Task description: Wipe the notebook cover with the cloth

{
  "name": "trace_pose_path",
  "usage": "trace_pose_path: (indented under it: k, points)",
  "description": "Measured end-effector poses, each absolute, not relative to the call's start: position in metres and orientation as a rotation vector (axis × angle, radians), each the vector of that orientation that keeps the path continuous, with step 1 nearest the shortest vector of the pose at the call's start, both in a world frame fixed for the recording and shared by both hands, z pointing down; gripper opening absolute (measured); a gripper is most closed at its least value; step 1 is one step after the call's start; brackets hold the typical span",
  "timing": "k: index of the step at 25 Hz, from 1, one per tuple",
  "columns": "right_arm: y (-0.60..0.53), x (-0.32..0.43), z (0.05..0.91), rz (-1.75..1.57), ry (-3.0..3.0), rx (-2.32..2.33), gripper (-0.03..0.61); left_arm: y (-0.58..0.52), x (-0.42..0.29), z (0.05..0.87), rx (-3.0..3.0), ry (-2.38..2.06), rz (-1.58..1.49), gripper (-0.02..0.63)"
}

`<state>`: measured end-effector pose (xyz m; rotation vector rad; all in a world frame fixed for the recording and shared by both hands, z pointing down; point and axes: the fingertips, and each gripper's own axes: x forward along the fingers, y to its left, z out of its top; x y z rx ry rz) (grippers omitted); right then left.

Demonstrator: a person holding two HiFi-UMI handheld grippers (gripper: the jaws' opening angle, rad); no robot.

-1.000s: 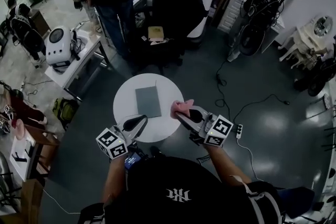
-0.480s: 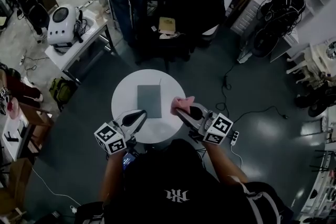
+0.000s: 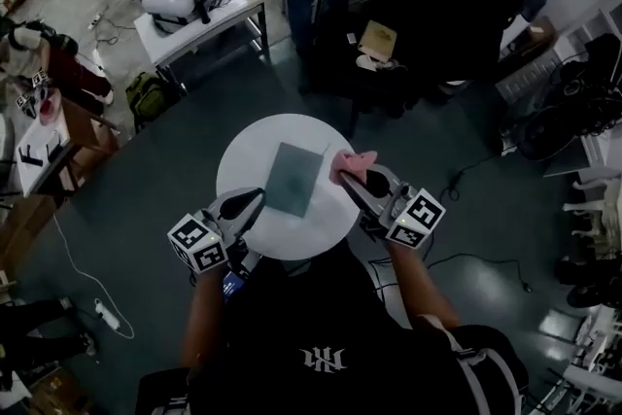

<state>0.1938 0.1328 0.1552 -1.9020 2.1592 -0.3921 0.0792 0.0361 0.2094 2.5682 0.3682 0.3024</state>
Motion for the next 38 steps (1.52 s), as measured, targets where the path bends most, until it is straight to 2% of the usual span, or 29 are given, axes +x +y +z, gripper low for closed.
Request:
trace_pose_path:
  k: [7, 13, 19, 27, 32, 38]
  points:
    - [0.100, 0.238, 0.185, -0.496, 2.364, -1.643, 0.031, 0.022, 0.083, 0.224, 2.604, -0.019, 0.283, 0.003]
    - [0.055, 0.238, 0.227, -0.547, 2.564, -1.441, 0.031, 0.002, 0.068, 0.268, 2.522, -0.338, 0.232, 0.010]
    - [0.014, 0.190, 0.297, -0.693, 2.800, -1.232, 0.031, 0.013, 0.032, 0.359, 2.357, -0.558, 0.362, 0.040]
    - [-0.018, 0.117, 0.407, -0.754, 3.075, -1.103, 0.031, 0.049, 0.021, 0.487, 2.172, -0.551, 0.557, 0.092]
    - [-0.013, 0.060, 0.472, -0.815, 3.227, -0.970, 0.031, 0.074, 0.000, 0.543, 2.090, -0.570, 0.602, 0.122]
    - [-0.010, 0.028, 0.530, -0.952, 3.335, -0.933, 0.031, 0.085, 0.008, 0.576, 2.104, -0.566, 0.692, 0.124]
